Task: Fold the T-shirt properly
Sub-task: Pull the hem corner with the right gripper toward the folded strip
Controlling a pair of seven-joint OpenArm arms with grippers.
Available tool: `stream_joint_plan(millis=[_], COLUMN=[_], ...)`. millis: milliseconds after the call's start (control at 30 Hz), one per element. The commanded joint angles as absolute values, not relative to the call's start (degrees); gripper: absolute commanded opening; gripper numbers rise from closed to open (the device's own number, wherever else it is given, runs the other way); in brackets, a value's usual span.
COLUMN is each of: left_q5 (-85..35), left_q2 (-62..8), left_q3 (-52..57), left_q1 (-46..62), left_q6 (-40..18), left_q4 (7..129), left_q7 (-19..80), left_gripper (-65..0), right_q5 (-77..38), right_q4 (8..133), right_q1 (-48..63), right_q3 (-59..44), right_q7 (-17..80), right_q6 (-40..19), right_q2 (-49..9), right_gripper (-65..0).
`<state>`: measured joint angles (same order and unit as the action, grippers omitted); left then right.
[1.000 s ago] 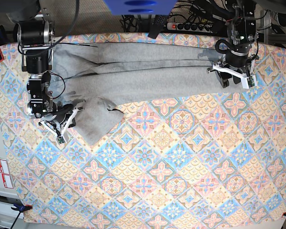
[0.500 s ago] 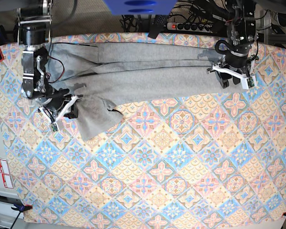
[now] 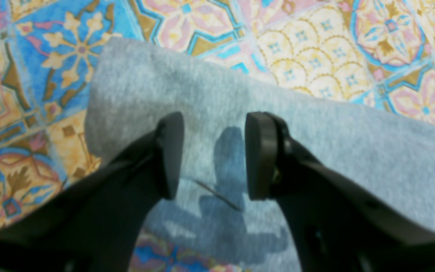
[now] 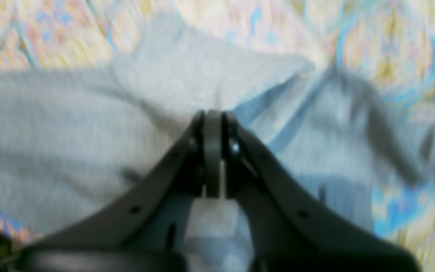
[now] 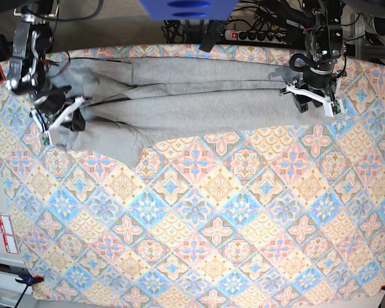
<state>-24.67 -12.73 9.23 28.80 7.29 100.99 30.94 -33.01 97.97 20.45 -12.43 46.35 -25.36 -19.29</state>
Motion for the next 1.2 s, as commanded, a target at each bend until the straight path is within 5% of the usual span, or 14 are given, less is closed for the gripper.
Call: stream_joint_plan(millis=[0,700,933,1167], left_q5=[-24.7,-24.7,-24.7,-24.7], left_q2=[-13.2,-13.3,-13.3,-13.5], left_q3=[9.5,9.7,9.6,9.8], left_q1=[28.6,26.7,25.8,26.2], left_q6=[7.2,7.2,7.2,7.2], left_q4=[101.5,101.3,101.2,101.6], left_q7=[29.8,29.8,29.8,30.0], left_gripper=[-40.5,-40.5,-40.5,-39.8], right_q5=[-34.0,-33.8,-33.7,-33.6], right_q4=[100.4,108.7,108.4,108.7], right_q1=[21.1,36.9,36.9,34.5], right_q3=[-12.9,-15.6,-15.6,-16.1], right_q7=[44.9,45.0,53.4,53.9], right_q6=[-25.8,-25.8,-25.8,-25.8], right_q2=[-20.2,-19.9,-19.9,-19.9], right_gripper=[-64.7,-64.8,-63.9,-48.4])
